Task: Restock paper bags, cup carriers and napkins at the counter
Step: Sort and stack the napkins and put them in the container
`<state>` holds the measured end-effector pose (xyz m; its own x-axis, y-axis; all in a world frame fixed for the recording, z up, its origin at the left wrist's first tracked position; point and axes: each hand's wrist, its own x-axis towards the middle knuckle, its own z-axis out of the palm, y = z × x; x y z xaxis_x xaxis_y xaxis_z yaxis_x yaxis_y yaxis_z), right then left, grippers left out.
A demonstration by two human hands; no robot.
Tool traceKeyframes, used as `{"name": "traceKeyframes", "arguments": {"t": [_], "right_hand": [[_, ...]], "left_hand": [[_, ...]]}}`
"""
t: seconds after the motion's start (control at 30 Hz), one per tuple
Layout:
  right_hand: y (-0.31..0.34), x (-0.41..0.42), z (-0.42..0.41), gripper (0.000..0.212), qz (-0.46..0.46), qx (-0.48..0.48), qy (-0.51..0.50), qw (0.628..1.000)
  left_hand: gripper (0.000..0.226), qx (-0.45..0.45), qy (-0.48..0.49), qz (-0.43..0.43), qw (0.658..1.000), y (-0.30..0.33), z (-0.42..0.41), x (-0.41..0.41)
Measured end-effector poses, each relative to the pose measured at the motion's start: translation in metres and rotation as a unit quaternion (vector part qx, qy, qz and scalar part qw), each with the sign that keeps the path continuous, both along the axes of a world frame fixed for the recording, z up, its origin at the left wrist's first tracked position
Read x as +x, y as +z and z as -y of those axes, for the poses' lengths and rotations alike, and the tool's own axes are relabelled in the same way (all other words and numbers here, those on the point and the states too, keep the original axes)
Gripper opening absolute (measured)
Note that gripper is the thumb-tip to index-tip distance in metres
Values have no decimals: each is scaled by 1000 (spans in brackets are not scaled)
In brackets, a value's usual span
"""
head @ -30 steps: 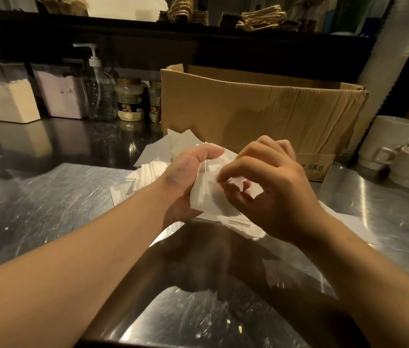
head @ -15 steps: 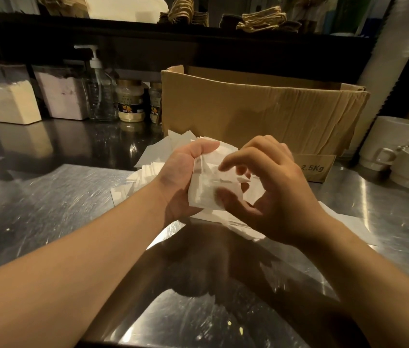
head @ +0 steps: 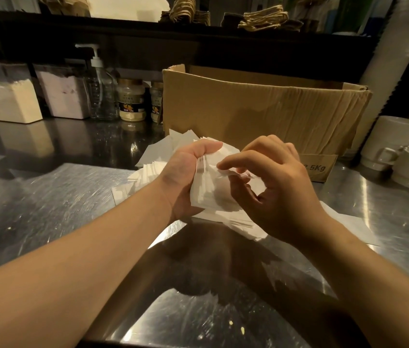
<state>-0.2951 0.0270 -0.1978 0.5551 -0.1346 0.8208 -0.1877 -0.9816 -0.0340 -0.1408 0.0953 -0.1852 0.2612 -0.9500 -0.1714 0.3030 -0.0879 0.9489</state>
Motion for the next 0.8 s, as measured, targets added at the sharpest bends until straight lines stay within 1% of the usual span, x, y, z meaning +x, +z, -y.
{"name": "traceKeyframes", "arguments": {"t": [0.13,0.2,0.27,0.3,0.37,0.47,0.6,0.7,0.73,0.8], "right_hand": [[0,-1,0,33,-7,-18,-13,1000],[1,0,-3,32,-12,-47,-14,999],[1,0,-5,27,-15,-88,-15,996],[1,0,-5,24,-17,-105,-15,994],[1,0,-6,22,-24,-120,-15,992],[0,0,-8,18,-31,-111,-9,993],[0,1,-9,15,-35,-108,12,993],[1,-1,-9,14,-45,-109,38,992],[1,-2,-10,11,-48,-97,63,992],[2,-4,-12,11,-33,-24,136,990]], "left_hand": [[32,8,-17,-12,1000,-2,1,2],[42,17,-34,-10,999,-3,1,4],[55,24,-48,-9,999,-5,4,5],[58,23,-48,-10,999,-6,5,5],[52,11,-44,-1,999,-7,6,5],[37,-7,-42,2,999,-7,6,6],[42,-6,-50,-18,999,-6,5,6],[36,-23,-48,-31,998,-5,3,6],[34,-28,-50,-45,997,-5,2,7],[35,-37,-52,-81,995,-3,1,6]]}}
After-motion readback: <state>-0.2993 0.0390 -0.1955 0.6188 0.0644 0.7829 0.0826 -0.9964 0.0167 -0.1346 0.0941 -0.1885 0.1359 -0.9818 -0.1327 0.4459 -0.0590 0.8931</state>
